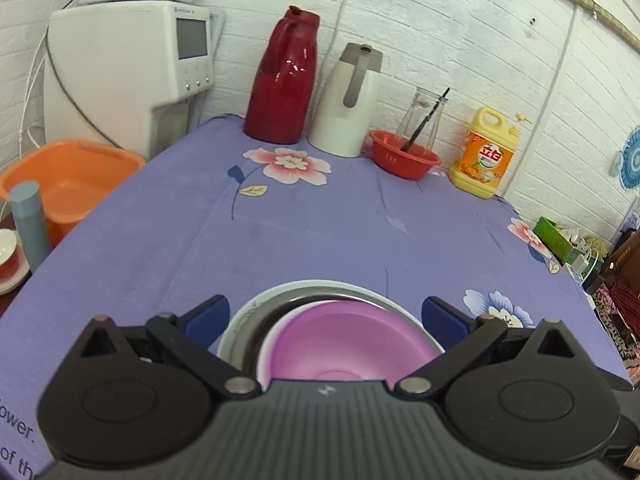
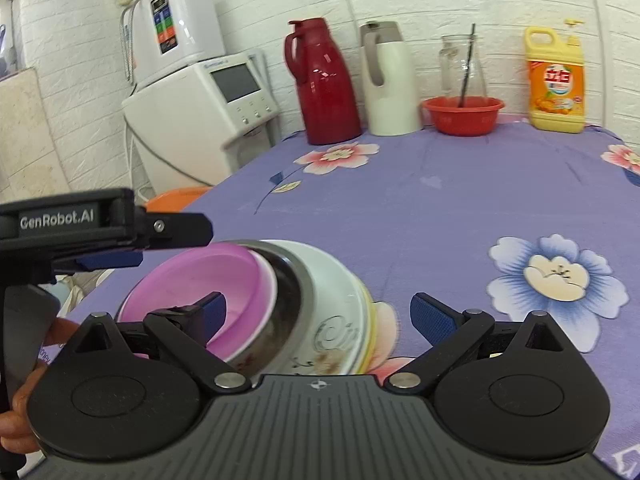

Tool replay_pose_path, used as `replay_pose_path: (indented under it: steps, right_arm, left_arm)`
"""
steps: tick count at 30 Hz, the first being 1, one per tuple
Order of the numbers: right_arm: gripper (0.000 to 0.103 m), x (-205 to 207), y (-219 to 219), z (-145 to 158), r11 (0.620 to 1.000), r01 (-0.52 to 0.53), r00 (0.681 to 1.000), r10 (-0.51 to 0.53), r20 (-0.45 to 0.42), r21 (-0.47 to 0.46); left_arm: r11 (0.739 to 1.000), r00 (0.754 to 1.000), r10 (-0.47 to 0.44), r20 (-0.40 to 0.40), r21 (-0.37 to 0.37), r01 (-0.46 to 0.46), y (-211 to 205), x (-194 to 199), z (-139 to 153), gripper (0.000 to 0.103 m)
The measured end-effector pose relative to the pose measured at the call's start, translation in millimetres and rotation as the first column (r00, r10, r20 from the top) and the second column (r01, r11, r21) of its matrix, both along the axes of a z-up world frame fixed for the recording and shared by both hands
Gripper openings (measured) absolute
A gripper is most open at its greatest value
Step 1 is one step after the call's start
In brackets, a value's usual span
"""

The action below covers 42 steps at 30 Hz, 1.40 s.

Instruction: Organize plates and bowls

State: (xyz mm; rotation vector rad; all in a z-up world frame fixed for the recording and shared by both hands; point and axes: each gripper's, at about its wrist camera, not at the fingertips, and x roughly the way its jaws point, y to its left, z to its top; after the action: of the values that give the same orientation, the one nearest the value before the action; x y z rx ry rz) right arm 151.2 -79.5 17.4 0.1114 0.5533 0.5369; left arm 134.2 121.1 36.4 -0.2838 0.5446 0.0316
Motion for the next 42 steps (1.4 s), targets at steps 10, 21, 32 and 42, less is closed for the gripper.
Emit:
replay_pose_path:
  steps: [10, 21, 32, 42]
  right_arm:
    - [0.103, -16.9, -47.8, 6.0, 0.993, 0.105, 0.994, -0.107, 0.020, 0.059]
    - [0.103, -75.5, -81.7, -5.6, 0.982, 0.170, 0.984, -0.173, 0.043, 0.078]
    - [0.103, -135.7, -97.2, -36.3, 0.970, 0.240, 0.970, -0.241, 0.025, 0.042]
    - [0.103, -175.0, -88.5, -46.5, 0.970, 0.244, 0.969, -0.244, 0.030, -0.003]
  left_arm:
    - [0.998, 0.998, -0.054, 0.027, 0.036, 0.053, -39.7, -11.7, 10.5, 0.102]
    - [0.990, 0.995, -0.087, 0.042, 0.112, 0.082, -79.5, -68.3, -3.5, 0.102]
    - [0.983, 0.989, -0.143, 0.038, 0.122, 0.138, -105.9, -132.1, -38.0, 0.102]
    - [0.981, 0.984, -0.132, 0.122, 0.159, 0.111, -110.4, -191.3, -41.4, 0.102]
